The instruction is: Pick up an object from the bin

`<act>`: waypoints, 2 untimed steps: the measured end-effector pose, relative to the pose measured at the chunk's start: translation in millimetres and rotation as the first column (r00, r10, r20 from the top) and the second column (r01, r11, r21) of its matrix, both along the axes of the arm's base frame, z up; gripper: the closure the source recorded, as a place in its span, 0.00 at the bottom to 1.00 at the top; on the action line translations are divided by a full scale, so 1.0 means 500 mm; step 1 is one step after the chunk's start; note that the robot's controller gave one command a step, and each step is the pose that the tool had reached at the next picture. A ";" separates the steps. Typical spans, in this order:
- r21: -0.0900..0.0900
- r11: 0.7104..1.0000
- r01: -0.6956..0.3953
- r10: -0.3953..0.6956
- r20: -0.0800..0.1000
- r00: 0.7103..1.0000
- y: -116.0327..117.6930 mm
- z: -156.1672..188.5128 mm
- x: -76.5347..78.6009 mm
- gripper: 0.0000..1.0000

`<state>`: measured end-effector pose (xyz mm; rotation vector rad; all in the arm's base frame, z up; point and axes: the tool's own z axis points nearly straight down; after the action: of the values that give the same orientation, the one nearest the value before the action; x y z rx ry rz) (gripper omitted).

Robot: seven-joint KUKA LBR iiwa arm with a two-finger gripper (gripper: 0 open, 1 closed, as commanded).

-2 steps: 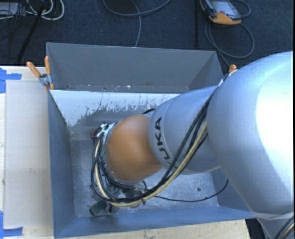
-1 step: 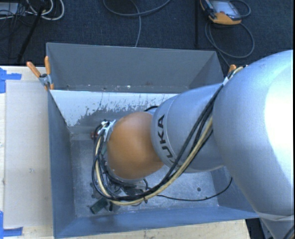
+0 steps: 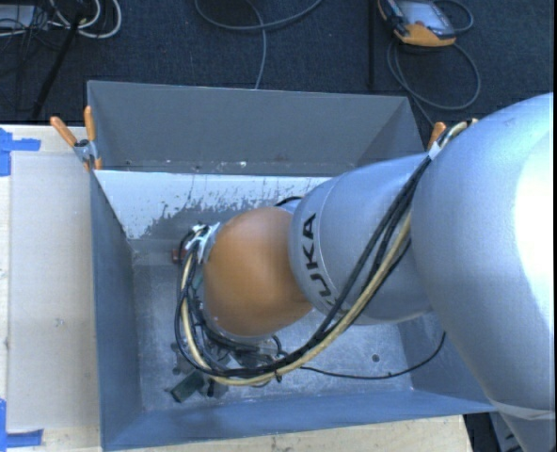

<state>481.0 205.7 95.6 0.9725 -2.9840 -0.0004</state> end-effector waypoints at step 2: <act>0.001 1.000 0.001 -0.001 0.003 1.000 0.001 0.041 0.001 1.00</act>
Offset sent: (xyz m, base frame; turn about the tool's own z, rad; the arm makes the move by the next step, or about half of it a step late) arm 0.0001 0.0001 0.0082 0.0000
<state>481.5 206.2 116.1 0.9727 -2.9875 -0.0009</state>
